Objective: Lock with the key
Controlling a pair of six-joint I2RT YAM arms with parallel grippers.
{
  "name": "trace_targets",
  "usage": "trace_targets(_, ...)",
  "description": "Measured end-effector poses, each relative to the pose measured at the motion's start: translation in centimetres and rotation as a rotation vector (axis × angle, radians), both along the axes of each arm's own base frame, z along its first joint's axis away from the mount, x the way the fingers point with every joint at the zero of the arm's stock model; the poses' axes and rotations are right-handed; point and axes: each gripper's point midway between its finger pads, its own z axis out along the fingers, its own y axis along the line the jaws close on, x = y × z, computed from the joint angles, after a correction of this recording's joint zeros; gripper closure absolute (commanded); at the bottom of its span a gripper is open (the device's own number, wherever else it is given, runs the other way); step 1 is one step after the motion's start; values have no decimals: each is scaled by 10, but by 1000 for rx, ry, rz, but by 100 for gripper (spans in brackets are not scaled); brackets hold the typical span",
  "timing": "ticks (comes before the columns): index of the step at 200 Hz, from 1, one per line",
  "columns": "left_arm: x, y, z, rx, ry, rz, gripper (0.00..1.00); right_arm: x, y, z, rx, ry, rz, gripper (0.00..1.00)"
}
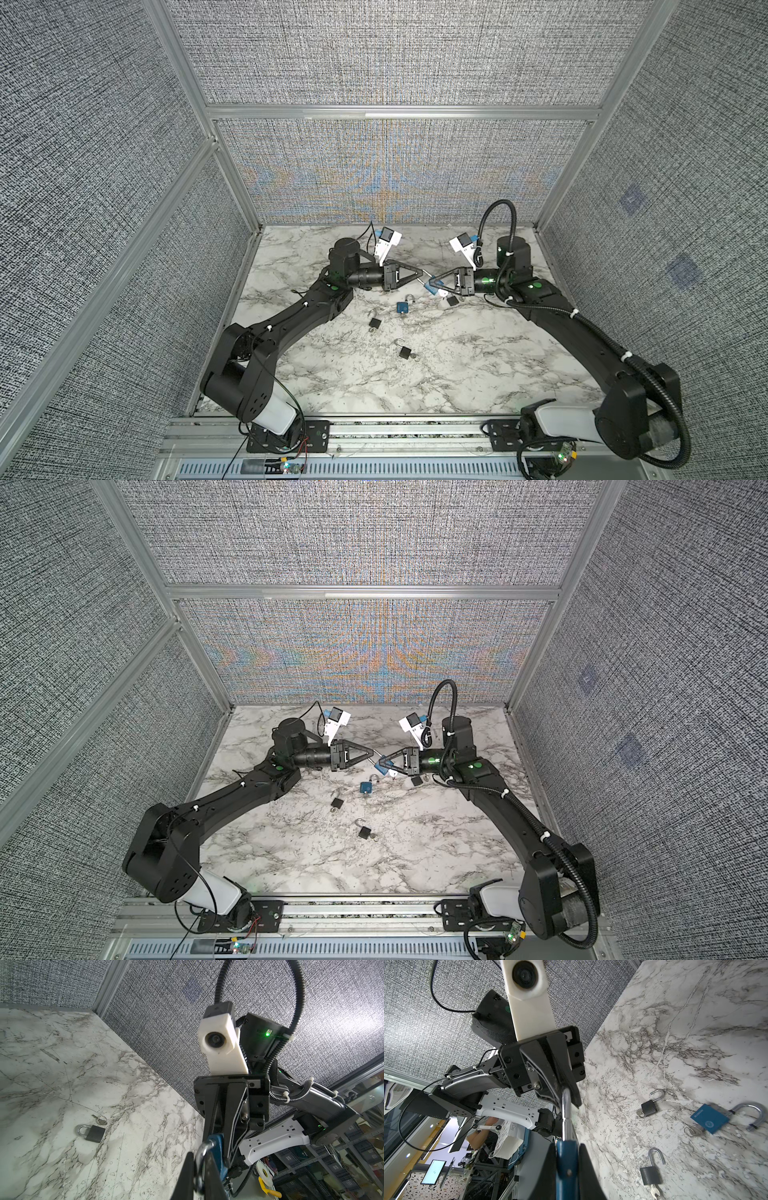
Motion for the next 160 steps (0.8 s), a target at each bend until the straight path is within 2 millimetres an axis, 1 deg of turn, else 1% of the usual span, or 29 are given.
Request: trace_targets(160, 0, -3, -5, 8, 13, 19, 100, 3, 2, -5, -5, 14, -1, 100)
